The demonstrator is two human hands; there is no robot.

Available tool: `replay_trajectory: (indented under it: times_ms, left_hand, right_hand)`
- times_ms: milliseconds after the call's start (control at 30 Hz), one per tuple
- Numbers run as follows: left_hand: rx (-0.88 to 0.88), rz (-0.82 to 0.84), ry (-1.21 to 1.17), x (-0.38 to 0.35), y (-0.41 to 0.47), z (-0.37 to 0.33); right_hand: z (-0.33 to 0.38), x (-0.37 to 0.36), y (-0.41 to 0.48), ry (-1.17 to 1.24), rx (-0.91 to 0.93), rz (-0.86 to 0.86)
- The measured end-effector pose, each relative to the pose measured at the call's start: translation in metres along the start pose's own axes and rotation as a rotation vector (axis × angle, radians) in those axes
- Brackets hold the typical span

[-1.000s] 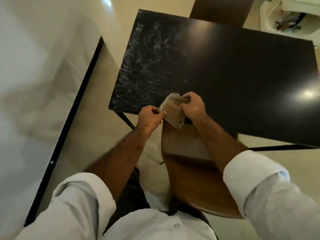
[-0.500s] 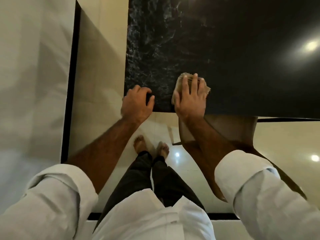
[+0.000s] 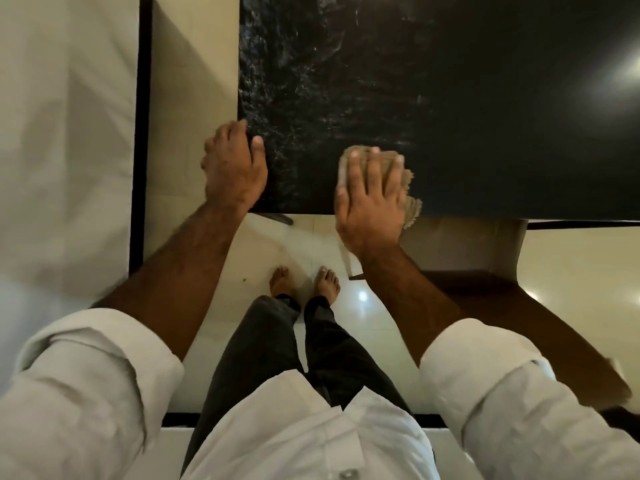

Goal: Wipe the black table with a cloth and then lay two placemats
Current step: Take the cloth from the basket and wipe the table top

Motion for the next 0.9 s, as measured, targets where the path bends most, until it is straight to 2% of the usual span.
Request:
replay_trajectory:
  times_ms: [67, 167, 267, 367, 433, 533, 667, 733, 800, 900]
  left_hand:
    - [-0.039, 0.076, -0.041, -0.004, 0.005, -0.004]
    - [-0.038, 0.110, -0.225, 0.005, 0.009, -0.004]
    - [0.126, 0.196, -0.551, 0.007, 0.017, 0.018]
    - [0.167, 0.324, -0.747, 0.004, 0.027, 0.035]
    - [0.152, 0.398, -0.795, 0.004, 0.029, 0.038]
    - [0.088, 0.421, -0.814, 0.008, 0.033, 0.032]
    - [0.076, 0.468, -0.838, 0.009, 0.036, 0.033]
    - [0.063, 0.488, -0.827, 0.008, 0.036, 0.034]
    - [0.069, 0.501, -0.846, 0.006, 0.038, 0.037]
    - [0.091, 0.526, -0.900, 0.001, 0.044, 0.042]
  right_hand:
    - [-0.021, 0.008, 0.012, -0.007, -0.094, 0.001]
    - [0.000, 0.011, 0.039, 0.000, -0.114, -0.041]
    - [0.076, -0.007, 0.058, 0.006, 0.063, -0.031]
    - [0.154, -0.033, 0.048, -0.004, 0.222, 0.042]
    - [0.174, -0.041, 0.030, 0.016, 0.263, 0.064]
    - [0.148, -0.039, 0.003, 0.009, 0.240, 0.054]
    - [0.081, -0.024, 0.009, 0.017, -0.012, 0.056]
    - [0.072, -0.015, 0.030, 0.033, -0.109, 0.022]
    - [0.088, -0.013, 0.054, 0.020, -0.116, 0.009]
    - [0.145, -0.025, 0.072, -0.025, 0.007, 0.027]
Point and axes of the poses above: each hand's wrist, its own y-axis towards the middle knuckle, its own x-axis out of the back of the hand, z = x × y, the point moved 10 cm from there along y, towards the middle knuckle, and after that the axes turned 10 degrees about x, right-handed, at the moved point
